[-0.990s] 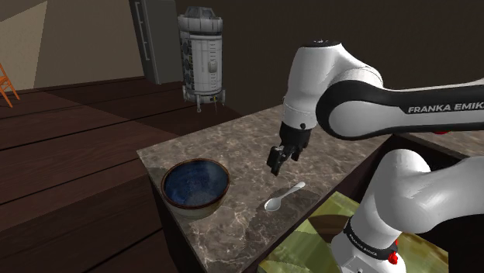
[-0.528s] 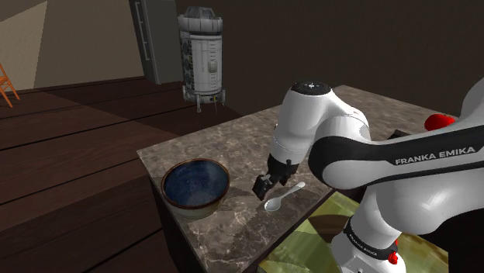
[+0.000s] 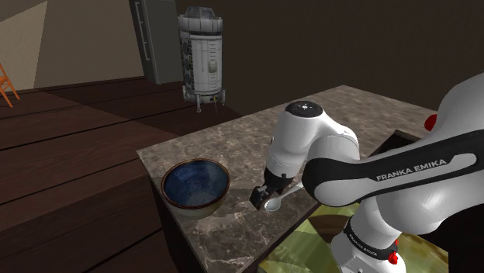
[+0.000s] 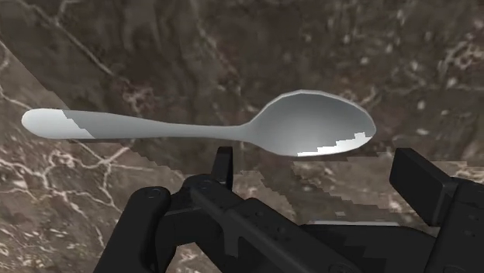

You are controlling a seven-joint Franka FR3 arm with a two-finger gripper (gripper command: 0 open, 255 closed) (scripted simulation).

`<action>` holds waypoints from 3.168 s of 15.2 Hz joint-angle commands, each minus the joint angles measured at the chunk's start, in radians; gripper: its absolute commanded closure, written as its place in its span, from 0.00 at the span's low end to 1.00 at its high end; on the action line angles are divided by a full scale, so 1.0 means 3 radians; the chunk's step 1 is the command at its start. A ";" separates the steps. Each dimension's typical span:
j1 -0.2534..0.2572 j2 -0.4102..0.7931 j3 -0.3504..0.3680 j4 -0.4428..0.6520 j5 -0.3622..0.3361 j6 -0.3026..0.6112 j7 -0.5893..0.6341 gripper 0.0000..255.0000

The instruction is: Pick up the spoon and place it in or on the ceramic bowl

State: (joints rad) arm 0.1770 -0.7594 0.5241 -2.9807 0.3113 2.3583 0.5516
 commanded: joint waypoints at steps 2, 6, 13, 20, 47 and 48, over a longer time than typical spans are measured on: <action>-0.0002 0.0035 0.0017 -0.0013 0.0008 0.0051 0.0007 0.00; -0.0002 0.0036 0.0017 -0.0013 0.0008 0.0051 0.0007 0.00; -0.0002 0.0035 0.0017 -0.0013 0.0008 0.0051 0.0007 1.00; 0.0002 -0.0102 -0.0045 0.0060 -0.0027 -0.0155 -0.0011 1.00; -0.0119 -0.0611 -0.0475 0.1017 -0.0366 -0.1599 -0.0118 1.00; -0.0125 -0.0611 -0.0487 0.1061 -0.0377 -0.1642 -0.0121 1.00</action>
State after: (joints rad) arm 0.1411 -0.9433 0.3805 -2.6771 0.2008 1.8800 0.5147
